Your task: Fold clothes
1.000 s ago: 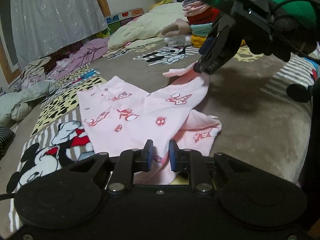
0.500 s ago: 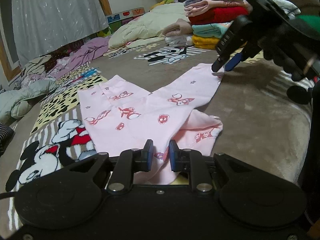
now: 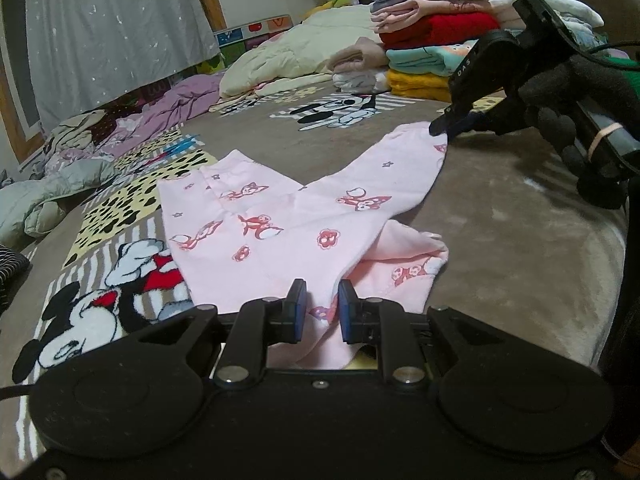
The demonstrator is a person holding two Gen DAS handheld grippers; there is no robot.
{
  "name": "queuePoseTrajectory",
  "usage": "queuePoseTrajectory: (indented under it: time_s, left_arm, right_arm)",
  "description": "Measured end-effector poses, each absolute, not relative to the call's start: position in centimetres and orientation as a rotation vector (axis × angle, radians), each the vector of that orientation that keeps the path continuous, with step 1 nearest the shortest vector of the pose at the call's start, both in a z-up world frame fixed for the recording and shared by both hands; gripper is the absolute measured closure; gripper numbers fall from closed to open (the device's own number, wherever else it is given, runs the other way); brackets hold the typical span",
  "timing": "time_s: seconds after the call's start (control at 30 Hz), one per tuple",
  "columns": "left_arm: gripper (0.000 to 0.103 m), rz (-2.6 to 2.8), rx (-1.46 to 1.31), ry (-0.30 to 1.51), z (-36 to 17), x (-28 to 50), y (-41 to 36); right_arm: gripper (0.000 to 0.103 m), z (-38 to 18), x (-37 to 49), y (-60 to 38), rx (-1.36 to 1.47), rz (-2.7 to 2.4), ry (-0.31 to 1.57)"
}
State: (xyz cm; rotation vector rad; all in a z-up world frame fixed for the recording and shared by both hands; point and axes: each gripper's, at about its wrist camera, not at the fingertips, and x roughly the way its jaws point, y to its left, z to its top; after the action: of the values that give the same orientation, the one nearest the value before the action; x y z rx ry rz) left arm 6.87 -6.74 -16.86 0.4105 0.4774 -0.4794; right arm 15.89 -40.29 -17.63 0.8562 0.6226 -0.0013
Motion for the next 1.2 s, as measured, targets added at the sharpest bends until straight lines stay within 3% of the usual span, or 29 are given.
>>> queuePoseTrajectory:
  time_s: [0.63, 0.87, 1.0, 1.2]
  left_arm:
    - [0.087, -0.456, 0.322, 0.482, -15.8, 7.3, -4.7]
    - [0.087, -0.472, 0.146, 0.554, -15.5, 8.5, -2.3]
    - [0.098, -0.499, -0.032, 0.611, -15.5, 9.5, -0.3]
    - [0.101, -0.524, -0.191, 0.674, -15.8, 10.3, 1.5]
  right_arm:
    - [0.095, -5.7, 25.6, -30.1, 0.785, 0.141, 0.579]
    - [0.095, -4.3, 29.7, -24.7, 0.698, 0.163, 0.613]
    - [0.095, -4.8, 32.2, -22.5, 0.650, 0.150, 0.663]
    - [0.095, -6.6, 34.7, -19.6, 0.561, 0.131, 0.741]
